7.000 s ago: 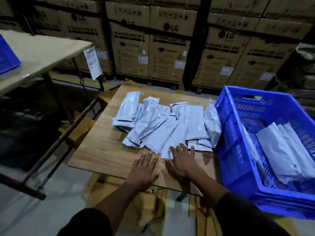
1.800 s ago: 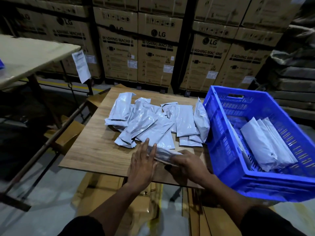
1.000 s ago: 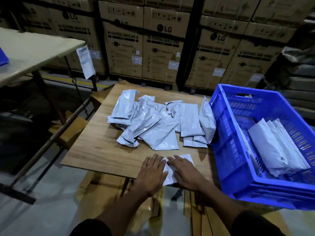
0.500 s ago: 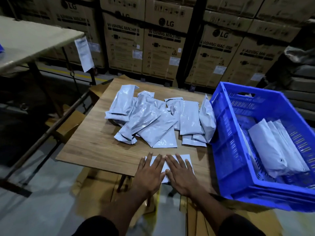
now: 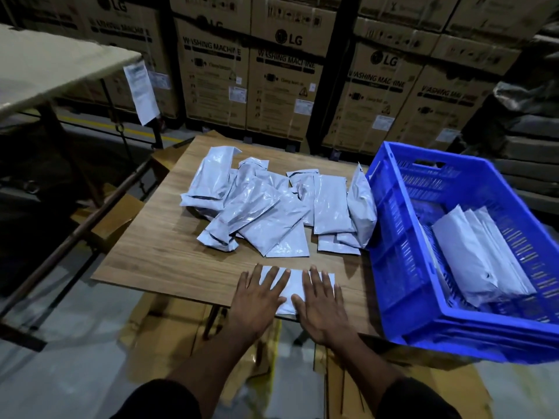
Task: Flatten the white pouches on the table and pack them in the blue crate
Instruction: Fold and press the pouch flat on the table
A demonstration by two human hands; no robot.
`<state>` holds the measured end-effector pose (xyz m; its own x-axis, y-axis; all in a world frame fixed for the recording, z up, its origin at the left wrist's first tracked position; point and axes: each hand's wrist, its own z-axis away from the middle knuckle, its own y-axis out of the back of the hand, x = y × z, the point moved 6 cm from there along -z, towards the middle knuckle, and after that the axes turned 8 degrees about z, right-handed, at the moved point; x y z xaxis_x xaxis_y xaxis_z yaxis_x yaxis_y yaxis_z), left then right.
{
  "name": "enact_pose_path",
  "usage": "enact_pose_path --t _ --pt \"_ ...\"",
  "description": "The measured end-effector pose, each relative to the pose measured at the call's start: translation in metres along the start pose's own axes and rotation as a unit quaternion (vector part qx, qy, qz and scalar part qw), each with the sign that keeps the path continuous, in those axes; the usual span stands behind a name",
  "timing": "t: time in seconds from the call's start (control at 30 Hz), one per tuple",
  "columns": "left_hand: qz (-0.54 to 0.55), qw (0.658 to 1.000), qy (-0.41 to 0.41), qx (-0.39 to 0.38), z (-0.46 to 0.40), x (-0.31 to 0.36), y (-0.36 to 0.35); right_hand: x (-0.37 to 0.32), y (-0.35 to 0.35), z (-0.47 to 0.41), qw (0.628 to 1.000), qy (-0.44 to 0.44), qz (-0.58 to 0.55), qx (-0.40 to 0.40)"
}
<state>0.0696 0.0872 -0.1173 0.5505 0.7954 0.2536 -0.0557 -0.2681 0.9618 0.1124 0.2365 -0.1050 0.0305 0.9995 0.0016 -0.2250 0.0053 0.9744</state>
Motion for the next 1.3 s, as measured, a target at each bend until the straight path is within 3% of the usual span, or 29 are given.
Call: enact_pose_path --t 0.37,0.6,0.8,1.0,1.17,1.3 --pt "0.032 0.999 0.003 0.005 0.015 0.0 -0.005 0.002 -0.006 -0.007 0.975 0.164 0.13 0.069" --pt "0.037 0.999 -0.009 0.015 0.017 0.0 -0.005 0.003 -0.009 -0.007 0.984 0.156 0.081 0.044" --pt "0.033 0.999 0.013 -0.041 0.016 -0.005 -0.011 0.012 -0.006 -0.009 0.983 0.163 0.078 0.017" --pt "0.048 0.998 0.004 -0.033 0.023 -0.008 -0.011 0.023 -0.013 0.0 0.988 0.123 0.081 0.039" --pt "0.046 0.997 0.029 -0.048 0.02 -0.007 -0.007 0.02 -0.008 -0.001 0.988 0.115 0.098 0.018" --pt "0.046 0.997 0.035 -0.057 0.019 -0.008 -0.008 0.004 0.003 -0.002 0.985 0.133 0.095 0.047"
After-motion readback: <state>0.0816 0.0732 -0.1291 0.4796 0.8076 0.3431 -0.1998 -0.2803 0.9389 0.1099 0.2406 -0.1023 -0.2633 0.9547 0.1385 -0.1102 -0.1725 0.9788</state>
